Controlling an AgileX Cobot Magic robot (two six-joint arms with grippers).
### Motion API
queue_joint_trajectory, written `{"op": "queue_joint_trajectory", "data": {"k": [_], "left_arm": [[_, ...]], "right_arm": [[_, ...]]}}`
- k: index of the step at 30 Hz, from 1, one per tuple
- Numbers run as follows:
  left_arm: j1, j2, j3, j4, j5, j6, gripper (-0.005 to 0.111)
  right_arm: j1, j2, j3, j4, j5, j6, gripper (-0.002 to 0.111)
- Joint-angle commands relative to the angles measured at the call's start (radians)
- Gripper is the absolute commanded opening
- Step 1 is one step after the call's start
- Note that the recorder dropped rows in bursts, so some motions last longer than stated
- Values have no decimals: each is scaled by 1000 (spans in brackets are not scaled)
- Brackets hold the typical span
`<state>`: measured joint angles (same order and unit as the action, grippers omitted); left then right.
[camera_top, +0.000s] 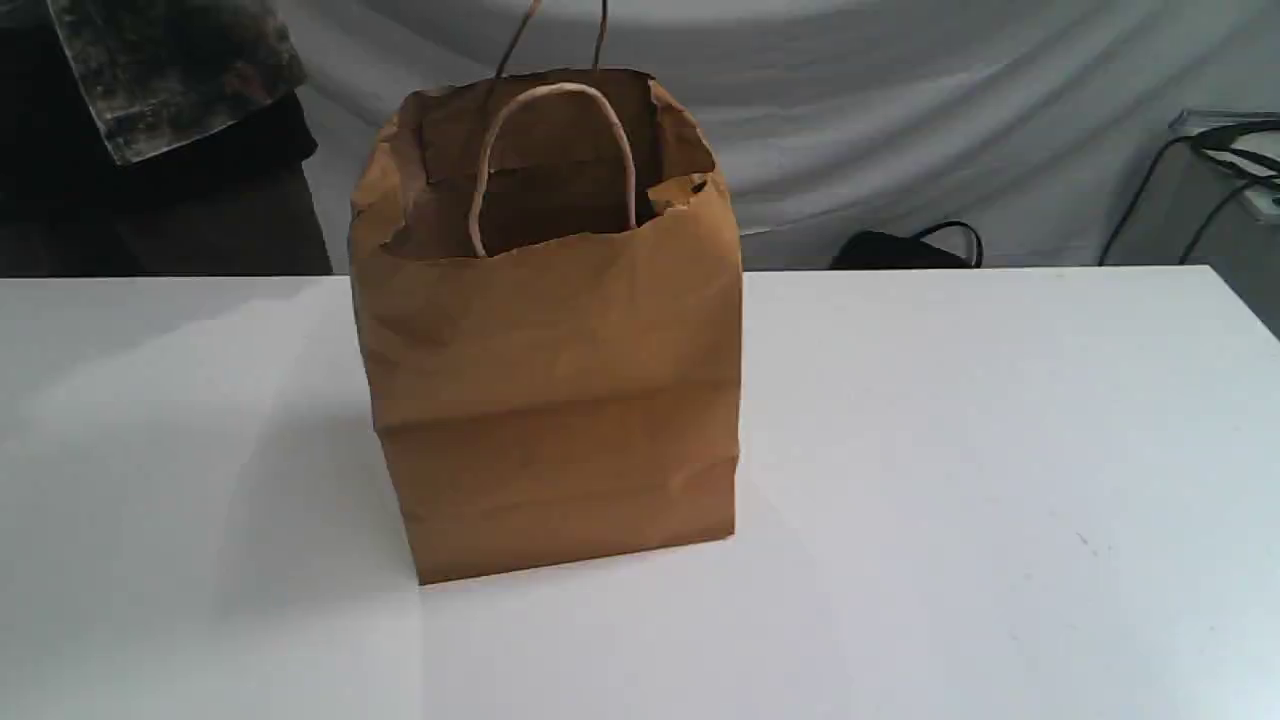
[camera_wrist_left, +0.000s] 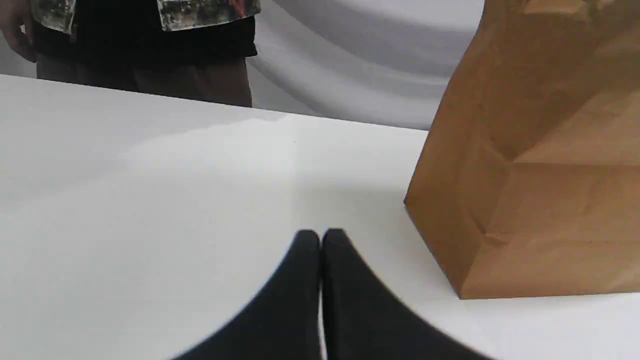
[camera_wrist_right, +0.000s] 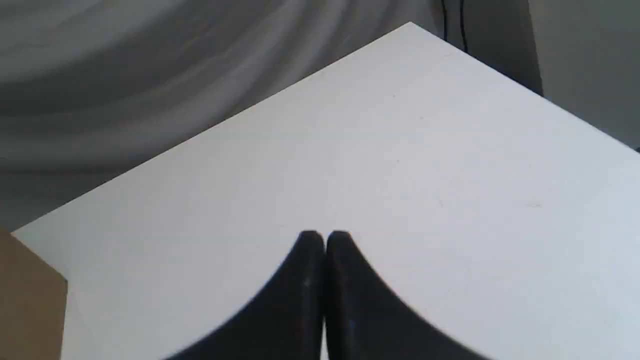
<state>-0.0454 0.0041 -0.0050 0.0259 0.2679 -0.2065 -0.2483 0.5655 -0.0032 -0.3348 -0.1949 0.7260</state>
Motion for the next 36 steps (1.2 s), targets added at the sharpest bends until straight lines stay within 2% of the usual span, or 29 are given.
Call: {"op": "queue_joint_trajectory", "data": {"k": [1,16,24,31,36], "left_arm": [[-5,-4,5,-7,-2,2,0],[-5,-4,5,-7,-2,2,0],[-5,-4,5,-7,-2,2,0],[-5,-4,5,-7,-2,2,0],[-5,-4,5,-7,-2,2,0]], "right_arm": [[49,-69,3,18,74,17,0],[181,-387,3,51,357,17,0],[272,-539,3,3,427,-8,0],[329,-566,3,0,480,-201,0],[331,-566,3,0,473,-314,0]]}}
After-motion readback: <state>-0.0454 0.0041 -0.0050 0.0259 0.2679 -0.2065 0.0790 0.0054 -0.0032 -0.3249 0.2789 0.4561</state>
